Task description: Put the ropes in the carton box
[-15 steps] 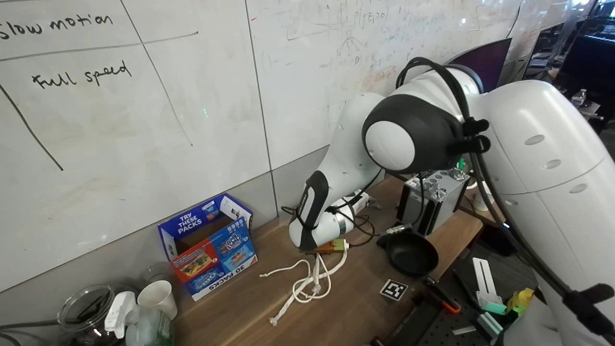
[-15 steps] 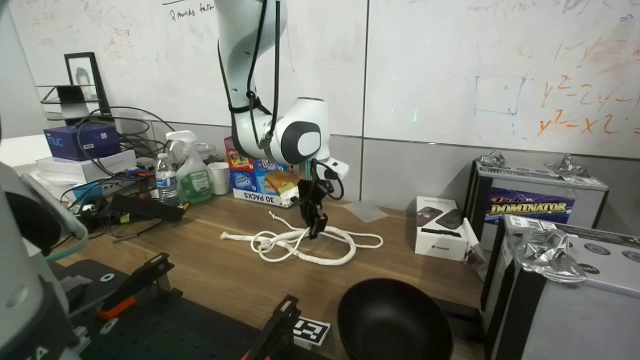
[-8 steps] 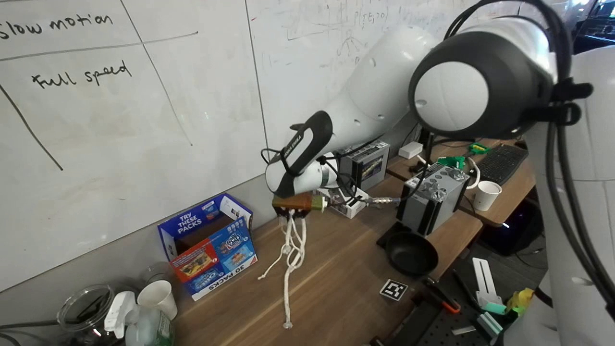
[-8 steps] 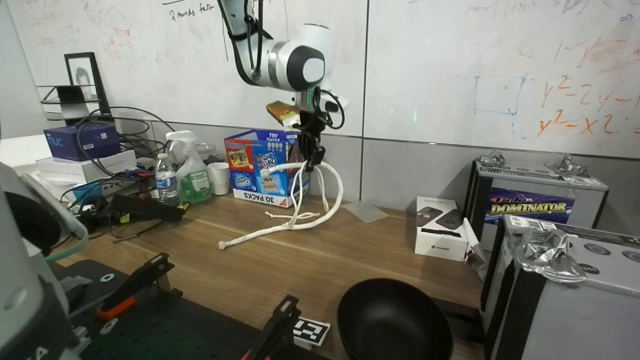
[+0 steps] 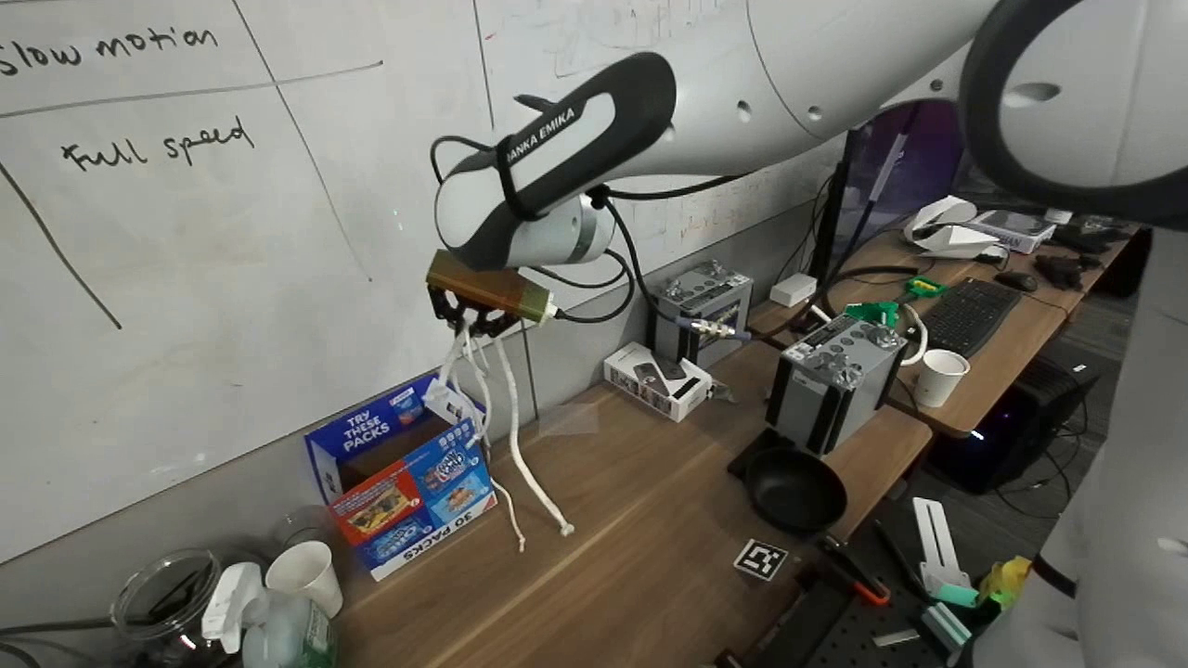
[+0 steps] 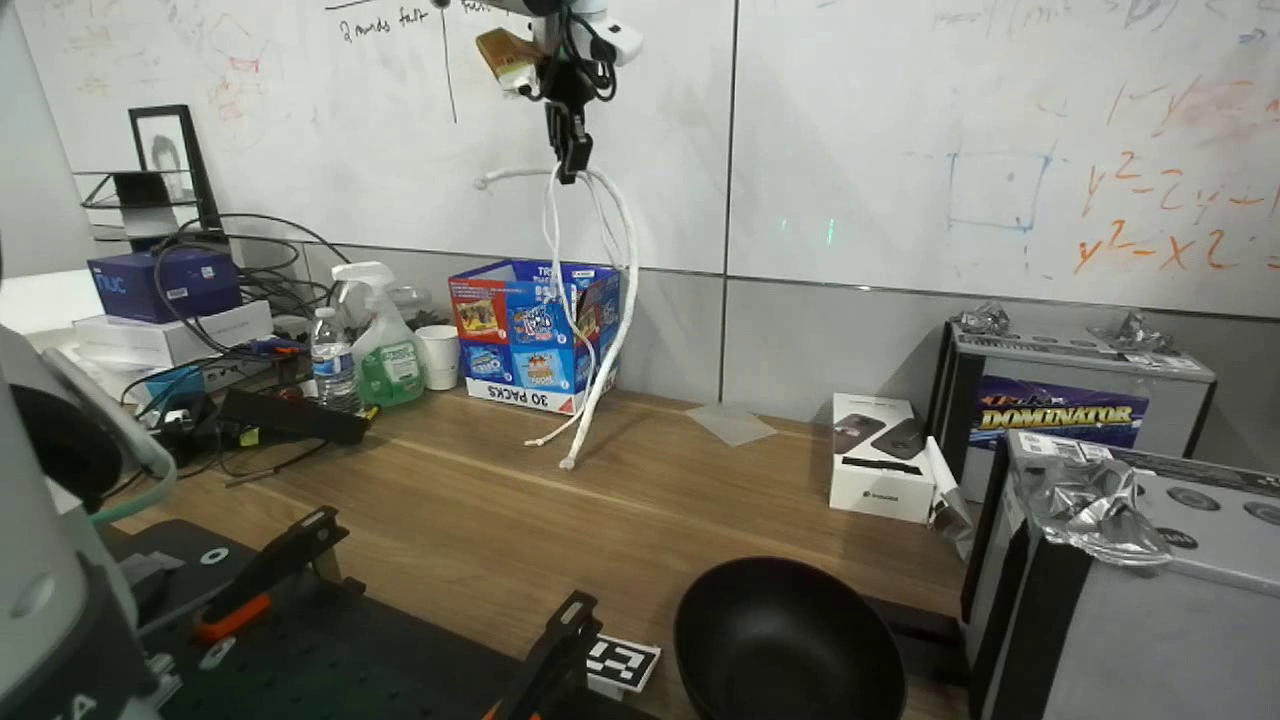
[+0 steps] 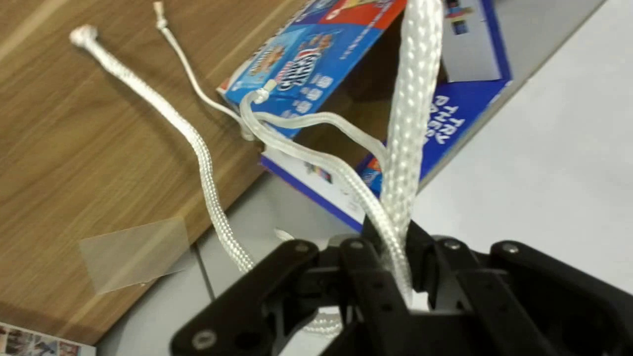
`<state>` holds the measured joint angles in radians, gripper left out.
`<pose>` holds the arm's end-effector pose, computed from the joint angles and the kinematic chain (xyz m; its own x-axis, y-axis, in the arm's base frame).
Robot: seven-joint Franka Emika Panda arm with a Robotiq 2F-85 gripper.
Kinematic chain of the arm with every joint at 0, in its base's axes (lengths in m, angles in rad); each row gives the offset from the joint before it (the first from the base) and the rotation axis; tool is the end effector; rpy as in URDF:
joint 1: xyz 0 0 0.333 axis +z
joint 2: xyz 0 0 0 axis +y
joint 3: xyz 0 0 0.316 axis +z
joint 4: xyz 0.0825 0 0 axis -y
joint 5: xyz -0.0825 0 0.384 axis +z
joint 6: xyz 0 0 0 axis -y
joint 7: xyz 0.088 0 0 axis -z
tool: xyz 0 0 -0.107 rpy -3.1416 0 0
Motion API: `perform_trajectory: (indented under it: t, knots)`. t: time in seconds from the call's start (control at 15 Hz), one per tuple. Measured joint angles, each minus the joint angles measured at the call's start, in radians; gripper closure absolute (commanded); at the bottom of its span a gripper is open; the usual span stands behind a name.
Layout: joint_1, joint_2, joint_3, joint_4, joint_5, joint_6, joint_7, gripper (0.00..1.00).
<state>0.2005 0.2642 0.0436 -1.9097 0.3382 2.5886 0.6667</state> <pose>0.6309 0.1489 0.4034 0.7581 -0.6433 0.1074 -0.5415 -0.7127 -0.4459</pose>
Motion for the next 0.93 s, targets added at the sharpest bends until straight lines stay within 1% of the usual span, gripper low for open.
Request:
perform_trajectory:
  t: [0.2, 0.47, 0.67, 0.93]
  knots:
    - [0.04, -0.02, 0.035, 0.039, -0.005, 0.026, 0.102, 0.98]
    - [0.089, -0.004, 0.068, 0.077, -0.03, 0.081, 0.195, 0.98]
    - [0.119, 0.037, 0.083, 0.111, -0.062, 0.12, 0.226, 0.98]
    - [0.146, 0.132, 0.094, 0.175, -0.07, 0.161, 0.227, 0.98]
